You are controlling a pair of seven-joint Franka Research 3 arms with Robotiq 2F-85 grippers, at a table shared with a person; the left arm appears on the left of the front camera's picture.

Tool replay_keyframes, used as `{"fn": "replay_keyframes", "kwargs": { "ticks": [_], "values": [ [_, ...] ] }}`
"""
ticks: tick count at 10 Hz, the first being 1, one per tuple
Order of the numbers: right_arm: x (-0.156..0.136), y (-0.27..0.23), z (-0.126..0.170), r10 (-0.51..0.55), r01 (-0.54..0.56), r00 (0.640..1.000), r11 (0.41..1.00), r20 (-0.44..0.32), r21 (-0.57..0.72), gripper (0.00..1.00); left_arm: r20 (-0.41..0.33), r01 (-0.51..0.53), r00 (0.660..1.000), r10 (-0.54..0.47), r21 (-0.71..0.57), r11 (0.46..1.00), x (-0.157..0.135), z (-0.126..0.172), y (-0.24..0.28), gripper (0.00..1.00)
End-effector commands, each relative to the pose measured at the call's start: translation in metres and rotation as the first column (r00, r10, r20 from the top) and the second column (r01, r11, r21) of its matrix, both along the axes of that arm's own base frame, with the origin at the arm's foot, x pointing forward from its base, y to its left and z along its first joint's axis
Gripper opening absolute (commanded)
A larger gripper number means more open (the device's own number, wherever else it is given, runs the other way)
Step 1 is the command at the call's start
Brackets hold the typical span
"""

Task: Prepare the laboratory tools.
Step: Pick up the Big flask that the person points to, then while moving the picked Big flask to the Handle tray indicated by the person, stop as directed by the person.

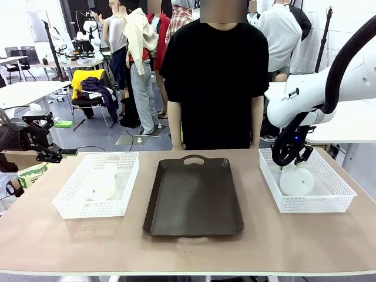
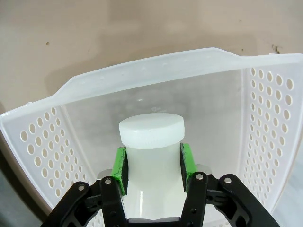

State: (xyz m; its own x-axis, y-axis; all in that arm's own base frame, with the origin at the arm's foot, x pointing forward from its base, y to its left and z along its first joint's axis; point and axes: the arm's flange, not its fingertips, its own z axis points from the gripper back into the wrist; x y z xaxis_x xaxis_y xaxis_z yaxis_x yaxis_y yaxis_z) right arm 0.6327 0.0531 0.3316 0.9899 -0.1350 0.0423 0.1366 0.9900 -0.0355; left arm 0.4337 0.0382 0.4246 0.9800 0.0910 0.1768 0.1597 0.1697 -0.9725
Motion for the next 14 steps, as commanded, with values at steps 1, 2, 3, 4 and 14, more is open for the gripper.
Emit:
{"fn": "replay_keyframes", "kwargs": {
  "ticks": [1, 2, 3, 4, 14],
  "values": [
    [0.000, 0.001, 0.000, 0.003, -0.003, 1.000, 1.000, -0.001, 0.000, 0.00, 0.003, -0.002, 1.000, 0.002, -0.004, 1.000, -0.001, 0.001, 0.001, 1.00],
    [0.000, 0.001, 0.000, 0.003, -0.003, 1.000, 1.000, -0.001, 0.000, 0.00, 0.003, -0.002, 1.000, 0.002, -0.004, 1.000, -0.001, 0.001, 0.001, 1.00],
    [0.000, 0.001, 0.000, 0.003, -0.003, 1.000, 1.000, -0.001, 0.000, 0.00, 0.003, -0.002, 1.000, 0.002, -0.004, 1.000, -0.001, 0.001, 0.001, 1.00],
    [0.000, 0.001, 0.000, 0.003, -0.003, 1.000, 1.000, -0.001, 0.000, 0.00, 0.003, -0.002, 1.000, 0.002, -0.004, 1.000, -0.001, 0.001, 0.001, 1.00],
    [-0.004, -0.011, 0.011, 0.009, -0.008, 1.000, 0.999, -0.008, 0.041, 0.00, 0.003, -0.002, 1.000, 0.002, -0.004, 1.000, -0.001, 0.001, 0.001, 1.00]
  ]
}}
